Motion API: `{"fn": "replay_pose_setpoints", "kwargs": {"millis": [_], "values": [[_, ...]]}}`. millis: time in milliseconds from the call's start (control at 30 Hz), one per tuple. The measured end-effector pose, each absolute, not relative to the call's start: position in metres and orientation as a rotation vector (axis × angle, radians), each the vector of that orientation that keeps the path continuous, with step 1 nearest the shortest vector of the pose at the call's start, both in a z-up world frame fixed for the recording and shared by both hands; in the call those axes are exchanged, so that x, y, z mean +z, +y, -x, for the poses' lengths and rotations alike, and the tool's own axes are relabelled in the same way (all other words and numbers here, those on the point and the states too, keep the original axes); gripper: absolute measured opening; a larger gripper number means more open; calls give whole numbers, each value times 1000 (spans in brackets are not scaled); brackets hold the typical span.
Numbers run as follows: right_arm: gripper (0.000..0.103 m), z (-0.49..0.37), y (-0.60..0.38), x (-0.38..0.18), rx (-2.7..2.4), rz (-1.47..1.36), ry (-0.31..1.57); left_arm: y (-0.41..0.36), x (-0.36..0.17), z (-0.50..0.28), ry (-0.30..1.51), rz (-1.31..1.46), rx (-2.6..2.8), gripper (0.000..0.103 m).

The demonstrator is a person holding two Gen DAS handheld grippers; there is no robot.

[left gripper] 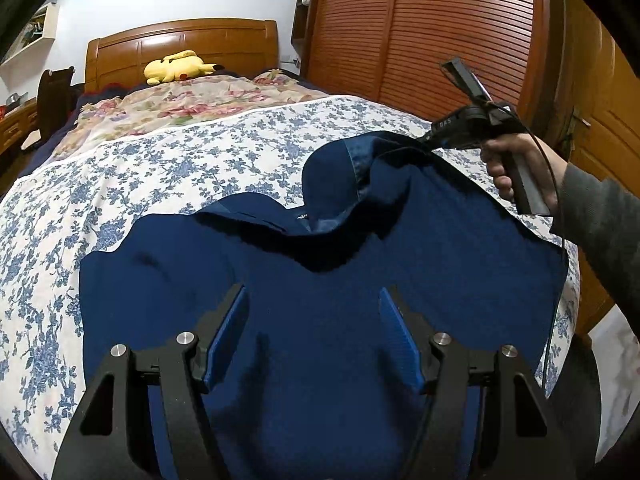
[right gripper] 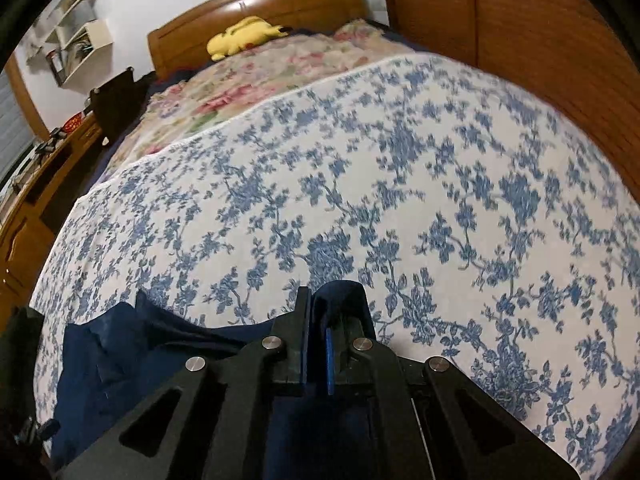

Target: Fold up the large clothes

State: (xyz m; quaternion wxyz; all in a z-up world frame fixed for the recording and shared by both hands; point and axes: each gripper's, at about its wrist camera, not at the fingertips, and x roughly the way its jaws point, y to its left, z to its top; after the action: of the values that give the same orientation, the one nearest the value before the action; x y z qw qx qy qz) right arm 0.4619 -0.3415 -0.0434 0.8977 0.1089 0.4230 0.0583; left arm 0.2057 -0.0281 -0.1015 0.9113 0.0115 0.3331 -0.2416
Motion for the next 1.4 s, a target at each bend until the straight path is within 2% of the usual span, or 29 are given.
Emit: {"fn": "replay_pose_setpoints", "kwargs": {"millis": [67,100,133,200,367,600,667,700,733,767,800,833,933,1100,1167,1233,1267,1300,1400], "values": [[16,-463,-340,-39,132,-254,892,-29,-102,-207,689,-26,-497,68],[30,-462,-342,-38,141,-265,892,-29,-102,-206,690,-27,-498,68],[53,-461,-345,-37,138,-278,886,-30,-103,-206,690,-28,-498,68],[71,-456,-355,-29,143,-322,876,-30,-103,-206,691,-30,-497,68],[72,-443,-353,-22,69,-200,890,-29,-103,-207,691,-26,-494,68],[72,-450,-331,-61,96,-82,996,-31,-103,-207,695,-32,-493,68],[67,-457,-331,-75,77,-87,1031,-31,-103,-207,696,-33,-494,68],[57,-460,-331,-82,76,-94,1052,-31,-104,-207,698,-33,-494,68],[40,-464,-330,-87,88,-99,1069,-31,-104,-207,699,-33,-494,68],[27,-465,-328,-89,104,-91,1072,-30,-104,-208,700,-32,-494,68],[8,-463,-323,-86,119,-63,1051,-30,-104,-208,701,-31,-494,68],[5,-460,-319,-81,134,-37,1013,-31,-104,-208,701,-30,-493,68],[3,-449,-323,-57,53,-1,869,-30,-105,-209,702,-28,-490,68],[4,-459,-341,-69,-102,-17,933,-28,-106,-210,709,-19,-482,68],[14,-460,-334,-67,-118,19,922,-27,-105,-210,707,-17,-476,68],[36,-457,-324,-62,-117,45,897,-25,-104,-210,705,-18,-464,68],[41,-455,-319,-58,-92,42,880,-25,-104,-210,705,-19,-455,68],[44,-450,-311,-52,-60,37,867,-24,-104,-211,706,-20,-448,68],[44,-438,-292,-42,34,46,852,-21,-105,-213,709,-19,-424,68]]}}
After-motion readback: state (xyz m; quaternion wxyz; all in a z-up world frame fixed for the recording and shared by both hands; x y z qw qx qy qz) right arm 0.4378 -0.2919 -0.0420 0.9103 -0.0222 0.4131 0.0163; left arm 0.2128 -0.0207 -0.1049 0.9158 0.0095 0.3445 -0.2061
